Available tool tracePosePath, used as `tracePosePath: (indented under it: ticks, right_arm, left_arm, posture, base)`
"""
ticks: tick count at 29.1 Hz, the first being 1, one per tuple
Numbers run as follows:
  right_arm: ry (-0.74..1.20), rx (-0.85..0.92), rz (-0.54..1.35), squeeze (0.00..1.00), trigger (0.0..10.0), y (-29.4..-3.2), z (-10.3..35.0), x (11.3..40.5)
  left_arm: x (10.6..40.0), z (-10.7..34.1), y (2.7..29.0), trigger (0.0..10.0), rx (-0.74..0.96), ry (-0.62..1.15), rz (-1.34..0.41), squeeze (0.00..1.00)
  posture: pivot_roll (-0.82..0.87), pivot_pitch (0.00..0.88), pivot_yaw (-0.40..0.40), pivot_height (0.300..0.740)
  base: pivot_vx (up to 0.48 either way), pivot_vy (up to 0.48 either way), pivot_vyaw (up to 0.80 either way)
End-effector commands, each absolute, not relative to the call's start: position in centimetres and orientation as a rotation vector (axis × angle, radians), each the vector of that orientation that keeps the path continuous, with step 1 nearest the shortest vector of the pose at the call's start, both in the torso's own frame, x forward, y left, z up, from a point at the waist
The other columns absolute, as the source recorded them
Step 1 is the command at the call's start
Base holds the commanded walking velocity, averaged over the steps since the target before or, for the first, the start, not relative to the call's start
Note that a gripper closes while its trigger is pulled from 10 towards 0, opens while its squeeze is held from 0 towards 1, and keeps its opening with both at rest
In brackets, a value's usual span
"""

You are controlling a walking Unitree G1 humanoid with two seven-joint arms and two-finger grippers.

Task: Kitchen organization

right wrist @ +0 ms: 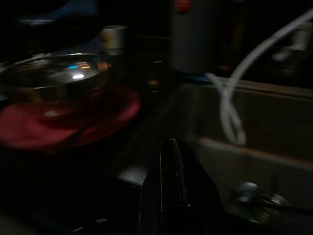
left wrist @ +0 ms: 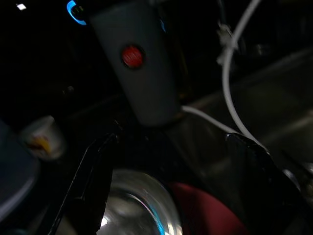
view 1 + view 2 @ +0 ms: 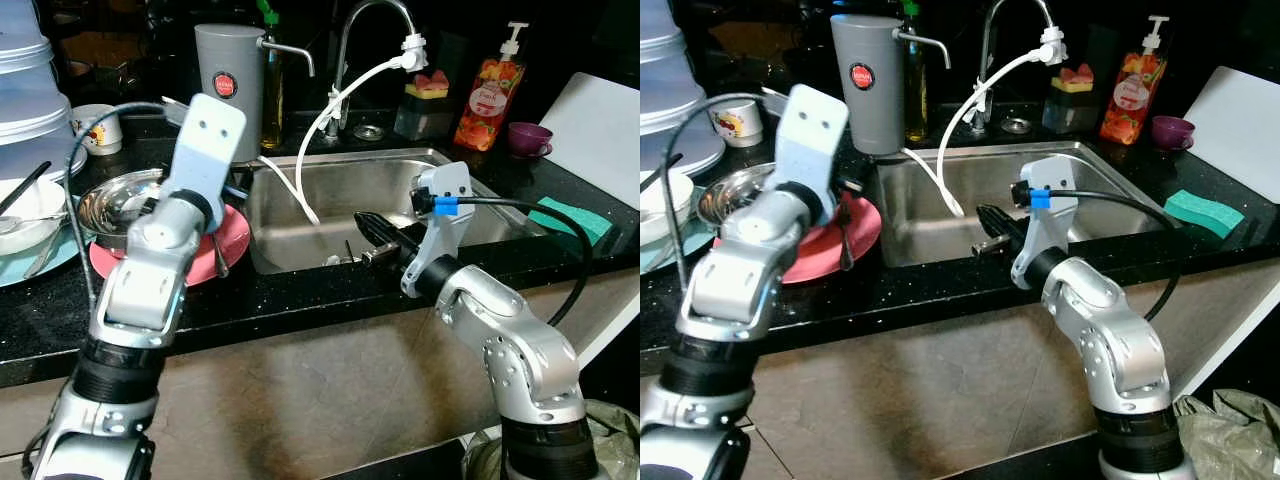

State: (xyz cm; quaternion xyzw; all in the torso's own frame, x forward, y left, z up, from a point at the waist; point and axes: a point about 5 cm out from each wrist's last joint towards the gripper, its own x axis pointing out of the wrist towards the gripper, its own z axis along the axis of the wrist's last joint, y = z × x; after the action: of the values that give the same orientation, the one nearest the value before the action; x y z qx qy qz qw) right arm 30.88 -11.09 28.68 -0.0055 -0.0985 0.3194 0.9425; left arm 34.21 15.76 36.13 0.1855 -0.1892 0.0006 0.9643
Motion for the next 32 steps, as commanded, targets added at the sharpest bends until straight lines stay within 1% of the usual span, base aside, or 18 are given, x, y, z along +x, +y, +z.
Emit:
tracePosePath:
  ticks: [1, 2, 5, 6, 7, 10, 13, 16, 19, 21, 26, 31, 32]
  right_arm:
    - [-0.193, -0.017, 0.706, 0.00, 10.0, -10.6, 28.5, 30.3]
    - [-0.193, -0.017, 0.706, 0.00, 10.0, -10.6, 28.5, 30.3]
    - [-0.162, -0.008, 0.761, 0.00, 10.0, -9.0, 27.9, 30.5]
    - [-0.162, -0.008, 0.761, 0.00, 10.0, -9.0, 27.9, 30.5]
    - [-0.153, -0.003, 0.777, 0.00, 10.0, -8.4, 27.7, 30.7]
    - [-0.137, -0.001, 0.815, 0.00, 10.0, -7.1, 27.5, 31.0]
    - [-0.125, -0.005, 0.867, 0.00, 10.0, -5.6, 27.3, 30.9]
    - [-0.113, -0.015, 0.891, 0.00, 10.0, -4.7, 27.0, 31.0]
    - [-0.111, -0.017, 0.902, 0.00, 10.0, -4.3, 27.0, 31.0]
    - [-0.111, -0.017, 0.902, 0.00, 10.0, -4.3, 27.0, 31.0]
    - [-0.117, -0.052, 1.018, 0.00, 10.0, -1.9, 27.0, 30.8]
    - [-0.107, -0.083, 0.993, 0.00, 10.0, -1.4, 26.9, 31.7]
    - [-0.109, -0.101, 0.949, 0.00, 10.0, -1.4, 27.0, 32.4]
  left_arm:
    - [34.2, 36.7, 16.1, 10.0, 0.396, -0.408, 0.004, 0.00]
    - [34.2, 36.7, 16.1, 10.0, 0.396, -0.408, 0.004, 0.00]
    - [34.4, 37.6, 17.4, 10.0, 0.398, -0.434, 0.055, 0.00]
    - [34.4, 37.6, 17.4, 10.0, 0.398, -0.434, 0.055, 0.00]
    - [34.4, 37.6, 17.8, 10.0, 0.396, -0.432, 0.074, 0.00]
    - [34.6, 37.3, 18.5, 10.0, 0.386, -0.413, 0.108, 0.00]
    - [34.6, 36.1, 19.3, 10.0, 0.341, -0.370, 0.142, 0.00]
    - [34.1, 34.8, 19.3, 10.0, 0.263, -0.361, 0.115, 0.00]
    - [33.6, 34.4, 19.2, 10.0, 0.229, -0.368, 0.087, 0.00]
    - [33.6, 34.4, 19.2, 10.0, 0.229, -0.368, 0.087, 0.00]
    - [33.1, 35.1, 18.6, 10.0, 0.274, -0.438, 0.069, 0.00]
    - [33.0, 35.4, 18.1, 10.0, 0.270, -0.454, 0.043, 0.00]
    - [32.9, 35.2, 17.8, 10.0, 0.263, -0.451, 0.026, 0.00]
  posture:
    - [0.06, 0.170, -0.060, 0.740]
    - [0.06, 0.170, -0.060, 0.740]
    - [0.06, 0.161, -0.057, 0.740]
    - [0.06, 0.161, -0.057, 0.740]
    - [0.06, 0.161, -0.057, 0.740]
    - [0.06, 0.156, -0.057, 0.740]
    - [0.06, 0.155, -0.057, 0.740]
    - [0.06, 0.157, -0.059, 0.740]
    - [0.06, 0.159, -0.062, 0.740]
    - [0.06, 0.159, -0.062, 0.740]
    - [0.07, 0.160, -0.069, 0.740]
    - [0.06, 0.161, -0.070, 0.740]
    - [0.07, 0.161, -0.071, 0.740]
  base:
    - [0.000, 0.000, 0.00]
    - [0.000, 0.000, 0.00]
    - [0.000, 0.000, 0.00]
    - [0.000, 0.000, 0.00]
    - [0.000, 0.000, 0.00]
    - [0.000, 0.000, 0.00]
    - [0.000, 0.000, 0.00]
    - [0.000, 0.000, 0.00]
    - [0.000, 0.000, 0.00]
    - [0.000, 0.000, 0.00]
    - [0.000, 0.000, 0.00]
    - [0.000, 0.000, 0.00]
    - [0.000, 0.000, 0.00]
